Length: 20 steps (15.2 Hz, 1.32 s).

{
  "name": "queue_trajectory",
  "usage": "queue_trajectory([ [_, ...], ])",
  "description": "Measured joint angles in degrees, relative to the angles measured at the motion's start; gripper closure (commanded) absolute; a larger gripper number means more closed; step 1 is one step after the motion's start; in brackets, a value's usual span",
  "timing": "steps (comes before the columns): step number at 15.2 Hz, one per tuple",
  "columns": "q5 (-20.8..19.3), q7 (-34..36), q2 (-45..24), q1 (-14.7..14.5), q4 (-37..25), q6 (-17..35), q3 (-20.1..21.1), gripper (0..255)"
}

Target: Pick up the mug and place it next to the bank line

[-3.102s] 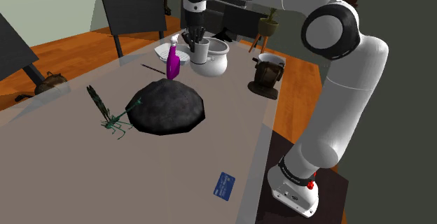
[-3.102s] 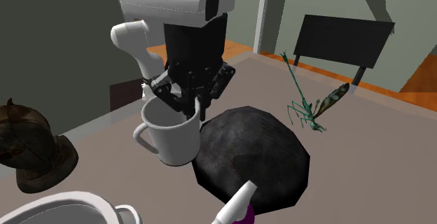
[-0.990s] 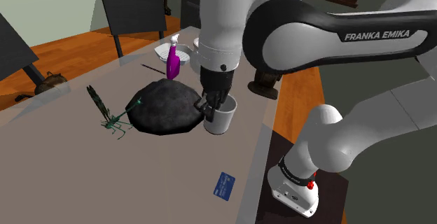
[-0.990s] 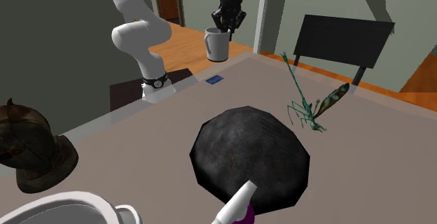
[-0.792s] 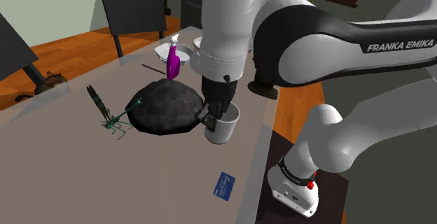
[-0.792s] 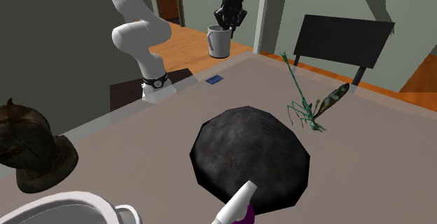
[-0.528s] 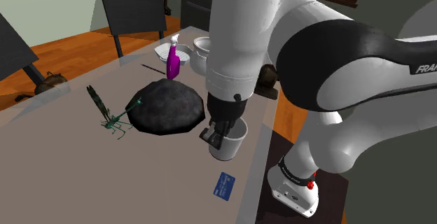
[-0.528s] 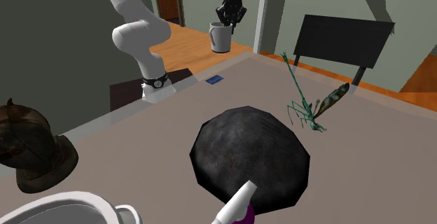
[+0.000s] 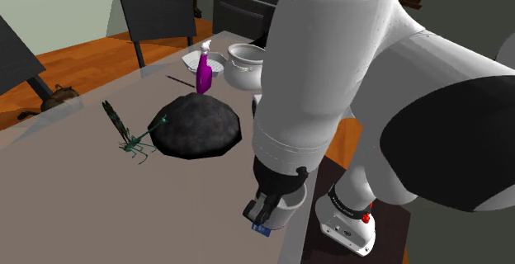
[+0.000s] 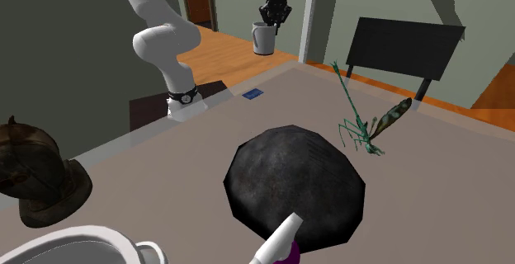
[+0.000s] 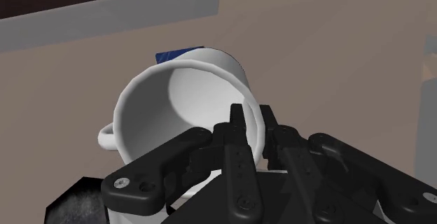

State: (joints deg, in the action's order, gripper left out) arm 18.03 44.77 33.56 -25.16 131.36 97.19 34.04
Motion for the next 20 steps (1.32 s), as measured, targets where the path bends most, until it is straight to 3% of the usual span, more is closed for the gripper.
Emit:
queue_trajectory([
  [20,2.6,0.3,-3.6,-0.4,12.1,15.7,5.3,255],
])
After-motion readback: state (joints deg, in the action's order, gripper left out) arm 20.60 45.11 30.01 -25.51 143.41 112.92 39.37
